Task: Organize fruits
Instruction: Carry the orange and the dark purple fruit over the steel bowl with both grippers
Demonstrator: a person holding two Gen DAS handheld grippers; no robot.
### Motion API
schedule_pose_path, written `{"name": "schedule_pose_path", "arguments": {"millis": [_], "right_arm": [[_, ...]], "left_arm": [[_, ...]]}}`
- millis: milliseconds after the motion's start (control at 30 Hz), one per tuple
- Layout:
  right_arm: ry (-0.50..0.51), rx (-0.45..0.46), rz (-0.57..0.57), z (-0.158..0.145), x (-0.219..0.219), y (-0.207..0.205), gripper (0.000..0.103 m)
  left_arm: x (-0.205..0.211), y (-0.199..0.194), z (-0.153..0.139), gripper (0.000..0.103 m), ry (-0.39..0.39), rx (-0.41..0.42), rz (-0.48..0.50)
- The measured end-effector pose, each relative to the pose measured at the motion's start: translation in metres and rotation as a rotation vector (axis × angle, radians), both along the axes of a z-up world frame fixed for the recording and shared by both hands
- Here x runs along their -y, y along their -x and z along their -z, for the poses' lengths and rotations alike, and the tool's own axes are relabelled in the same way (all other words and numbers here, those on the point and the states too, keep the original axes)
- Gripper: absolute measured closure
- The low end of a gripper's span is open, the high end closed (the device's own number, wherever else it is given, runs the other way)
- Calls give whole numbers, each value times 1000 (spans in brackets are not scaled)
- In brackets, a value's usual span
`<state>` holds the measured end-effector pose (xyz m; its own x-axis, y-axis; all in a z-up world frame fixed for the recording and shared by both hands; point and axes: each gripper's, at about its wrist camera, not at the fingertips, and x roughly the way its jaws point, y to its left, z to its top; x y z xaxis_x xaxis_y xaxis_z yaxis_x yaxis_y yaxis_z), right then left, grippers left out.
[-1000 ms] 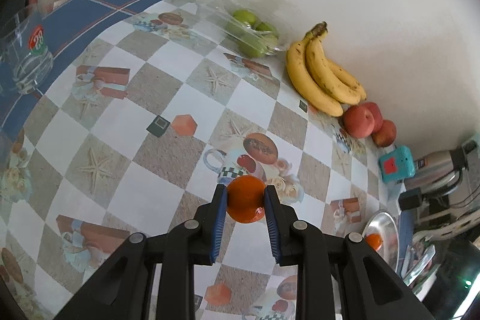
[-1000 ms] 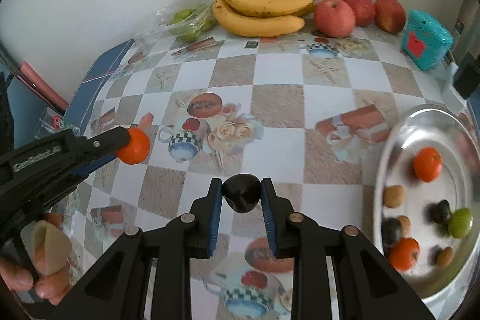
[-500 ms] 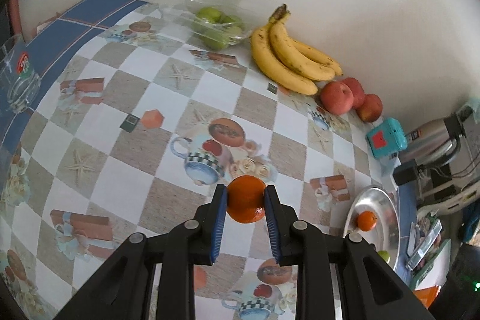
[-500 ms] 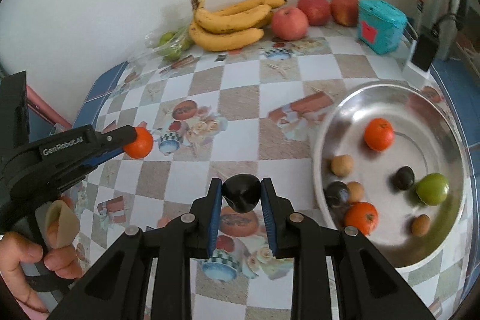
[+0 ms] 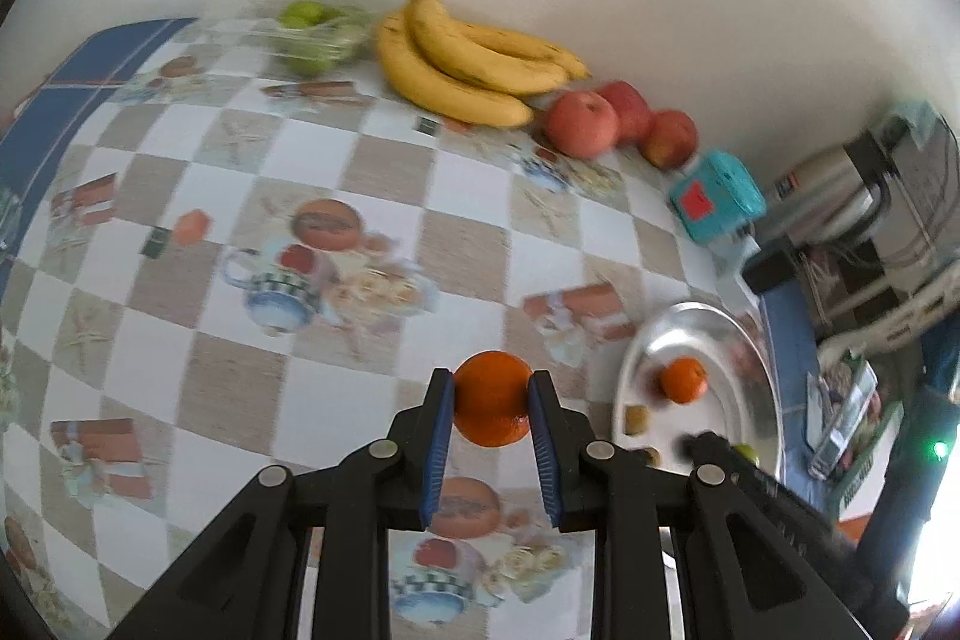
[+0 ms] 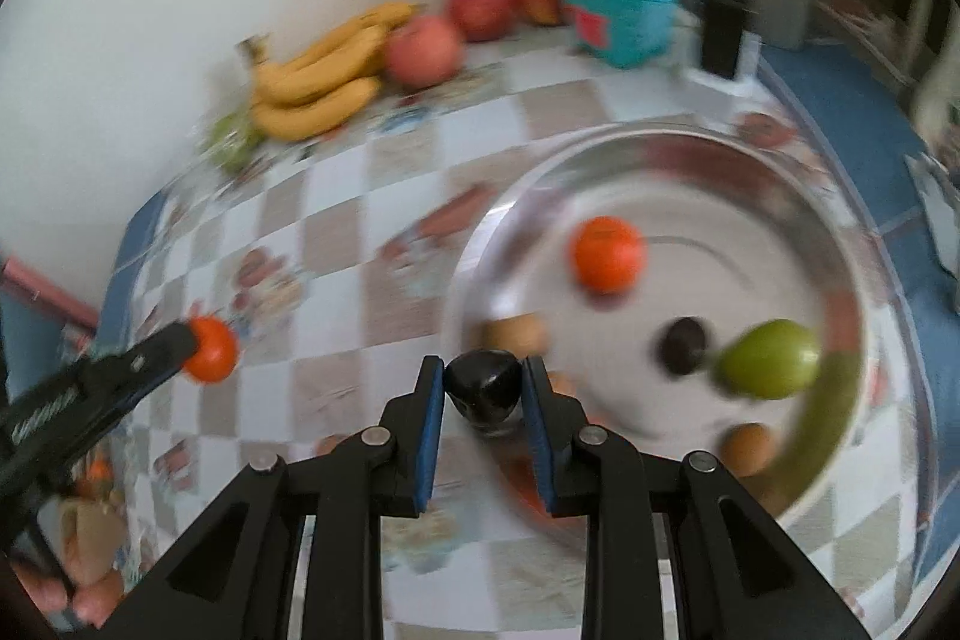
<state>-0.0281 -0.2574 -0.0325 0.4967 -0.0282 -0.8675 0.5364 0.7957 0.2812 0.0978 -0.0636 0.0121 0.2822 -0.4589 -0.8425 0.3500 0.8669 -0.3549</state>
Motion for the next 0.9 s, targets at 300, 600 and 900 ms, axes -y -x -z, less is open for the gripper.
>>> {"name": "schedule_pose_path", "arguments": {"millis": [300, 600, 900], "right_arm": [[-4, -8, 132, -1, 49, 28, 76], [-22, -10, 138, 1, 57, 34, 76], [-50, -35, 105, 11, 51, 27, 76]], "left_arm": [[57, 35, -4, 76, -32, 44, 168], [97, 59, 3, 77, -14, 110, 286], [89, 42, 16, 76, -55, 116, 237]]}}
